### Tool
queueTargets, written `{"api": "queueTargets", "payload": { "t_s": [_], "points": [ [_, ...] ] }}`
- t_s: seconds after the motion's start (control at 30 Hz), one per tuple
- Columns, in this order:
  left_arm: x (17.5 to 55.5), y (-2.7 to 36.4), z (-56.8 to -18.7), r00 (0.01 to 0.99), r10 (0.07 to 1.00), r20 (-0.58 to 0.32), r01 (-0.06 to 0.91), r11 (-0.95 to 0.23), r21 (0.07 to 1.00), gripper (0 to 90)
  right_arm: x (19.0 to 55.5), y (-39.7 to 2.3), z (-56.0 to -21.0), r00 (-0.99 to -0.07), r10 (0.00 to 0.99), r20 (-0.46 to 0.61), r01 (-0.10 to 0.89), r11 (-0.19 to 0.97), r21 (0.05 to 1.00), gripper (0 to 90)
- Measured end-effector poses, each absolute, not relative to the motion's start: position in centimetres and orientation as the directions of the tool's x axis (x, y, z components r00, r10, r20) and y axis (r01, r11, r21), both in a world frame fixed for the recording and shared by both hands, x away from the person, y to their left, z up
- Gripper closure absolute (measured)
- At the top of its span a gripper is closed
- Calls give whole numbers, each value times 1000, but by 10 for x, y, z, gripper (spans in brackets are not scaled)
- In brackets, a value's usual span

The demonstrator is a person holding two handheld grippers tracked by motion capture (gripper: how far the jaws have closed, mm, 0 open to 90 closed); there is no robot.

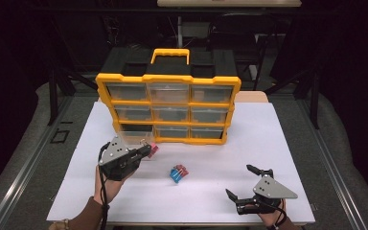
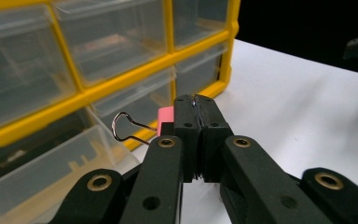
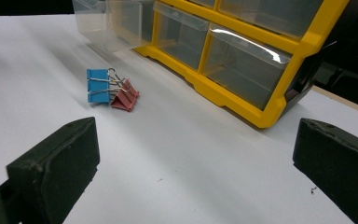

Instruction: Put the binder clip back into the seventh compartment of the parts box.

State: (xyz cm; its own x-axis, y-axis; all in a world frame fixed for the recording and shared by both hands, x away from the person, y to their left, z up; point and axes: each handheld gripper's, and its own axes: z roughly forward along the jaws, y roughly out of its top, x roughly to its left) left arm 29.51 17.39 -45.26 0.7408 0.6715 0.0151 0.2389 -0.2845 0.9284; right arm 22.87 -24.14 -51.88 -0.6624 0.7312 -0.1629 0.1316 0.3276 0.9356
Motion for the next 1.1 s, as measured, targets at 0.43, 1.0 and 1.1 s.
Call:
{"api": "queueTargets", "payload": {
  "t_s": [0.43, 1.0, 1.1],
  "points": [
    [312, 186, -444, 689, 725, 20, 221, -236, 946, 883, 229, -241, -519, -662, 731, -165, 132, 330, 935, 2],
    [334, 208, -461, 615, 788, -22, 295, -204, 933, 883, 230, -242, -520, -662, 733, -154, 146, 327, 934, 2],
    [338, 208, -466, 609, 792, -31, 319, -209, 925, 882, 228, -243, -518, -661, 733, -158, 138, 326, 935, 2]
  ]
}}
